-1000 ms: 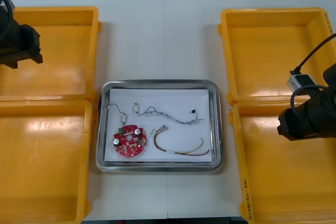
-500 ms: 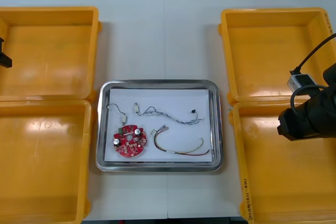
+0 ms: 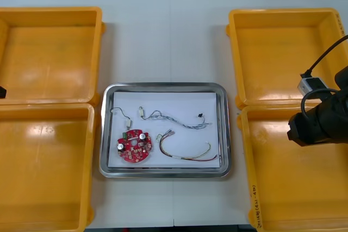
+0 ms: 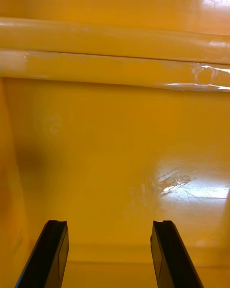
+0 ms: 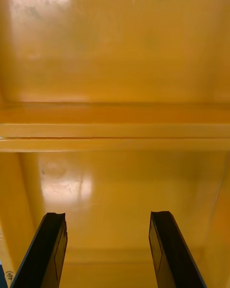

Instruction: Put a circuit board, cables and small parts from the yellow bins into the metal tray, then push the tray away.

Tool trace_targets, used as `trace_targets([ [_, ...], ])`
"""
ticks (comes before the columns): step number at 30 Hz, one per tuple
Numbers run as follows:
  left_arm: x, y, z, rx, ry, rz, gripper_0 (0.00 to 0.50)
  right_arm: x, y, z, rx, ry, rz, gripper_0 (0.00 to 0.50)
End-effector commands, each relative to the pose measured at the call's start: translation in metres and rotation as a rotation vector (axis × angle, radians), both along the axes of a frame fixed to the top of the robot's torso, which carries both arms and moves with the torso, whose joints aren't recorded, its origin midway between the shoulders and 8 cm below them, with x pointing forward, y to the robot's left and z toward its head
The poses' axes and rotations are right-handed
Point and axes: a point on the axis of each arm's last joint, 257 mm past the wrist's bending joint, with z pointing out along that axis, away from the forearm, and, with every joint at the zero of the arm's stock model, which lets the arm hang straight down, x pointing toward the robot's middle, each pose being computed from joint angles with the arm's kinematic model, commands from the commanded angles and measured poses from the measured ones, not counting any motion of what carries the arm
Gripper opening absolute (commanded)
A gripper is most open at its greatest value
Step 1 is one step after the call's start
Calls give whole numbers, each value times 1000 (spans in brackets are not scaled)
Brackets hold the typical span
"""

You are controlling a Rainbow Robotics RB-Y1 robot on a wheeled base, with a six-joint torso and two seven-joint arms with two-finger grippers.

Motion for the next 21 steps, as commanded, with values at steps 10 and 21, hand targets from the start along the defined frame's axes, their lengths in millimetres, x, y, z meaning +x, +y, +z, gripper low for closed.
trace_targets([
  [10, -34, 1, -9, 54, -9, -111, 500, 7, 17, 29, 24, -55, 172, 500],
  [21, -45, -10, -28, 30, -44, -104, 500, 8, 66, 39, -74, -95, 540, 500],
])
